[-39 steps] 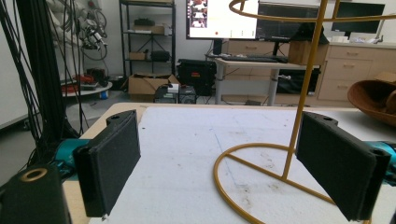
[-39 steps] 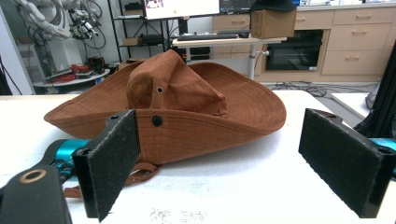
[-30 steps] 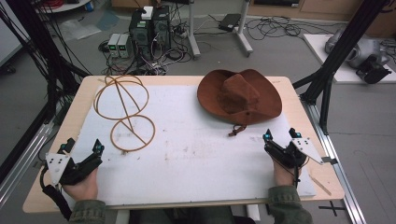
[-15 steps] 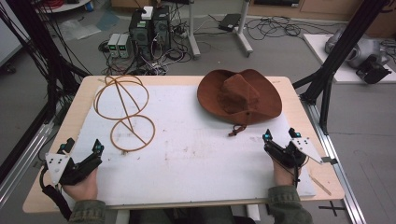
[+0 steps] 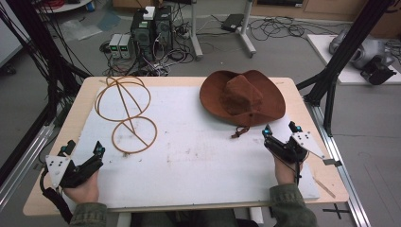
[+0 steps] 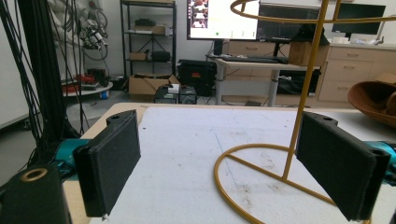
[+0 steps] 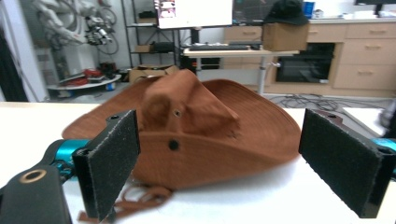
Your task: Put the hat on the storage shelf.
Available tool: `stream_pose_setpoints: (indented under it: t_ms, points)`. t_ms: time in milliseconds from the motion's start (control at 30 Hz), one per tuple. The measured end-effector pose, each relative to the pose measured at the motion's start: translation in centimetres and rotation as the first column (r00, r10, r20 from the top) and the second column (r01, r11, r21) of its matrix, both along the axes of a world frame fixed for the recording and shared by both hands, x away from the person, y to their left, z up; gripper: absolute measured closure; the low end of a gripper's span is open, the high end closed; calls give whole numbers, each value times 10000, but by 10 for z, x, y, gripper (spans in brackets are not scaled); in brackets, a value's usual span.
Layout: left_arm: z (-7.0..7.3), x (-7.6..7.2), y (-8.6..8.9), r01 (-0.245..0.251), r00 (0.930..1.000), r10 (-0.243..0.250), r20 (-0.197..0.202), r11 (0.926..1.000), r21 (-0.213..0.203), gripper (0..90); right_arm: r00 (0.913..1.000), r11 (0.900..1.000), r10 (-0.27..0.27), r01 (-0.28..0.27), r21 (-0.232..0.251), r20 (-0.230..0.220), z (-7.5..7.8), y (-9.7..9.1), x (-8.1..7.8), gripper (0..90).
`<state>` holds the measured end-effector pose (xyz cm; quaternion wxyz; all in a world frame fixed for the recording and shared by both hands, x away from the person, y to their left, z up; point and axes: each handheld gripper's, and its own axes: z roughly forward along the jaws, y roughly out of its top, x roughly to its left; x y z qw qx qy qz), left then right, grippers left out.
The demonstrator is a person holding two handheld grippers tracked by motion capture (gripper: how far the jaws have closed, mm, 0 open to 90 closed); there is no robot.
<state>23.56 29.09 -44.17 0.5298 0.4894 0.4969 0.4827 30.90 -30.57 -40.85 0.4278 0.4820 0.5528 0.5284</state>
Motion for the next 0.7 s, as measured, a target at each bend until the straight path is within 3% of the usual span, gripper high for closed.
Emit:
stream_pose_setpoints:
  t_ms: [367,700]
  points:
    - [-1,0,2,-3,10000,3,-35,10000,-84,143,9979,9983,524,-533,-229,-373,14,19,32,117]
    - [-1,0,1,131,9999,-133,-103,9998,-137,143,9967,9976,529,-554,-406,-608,29,29,60,118]
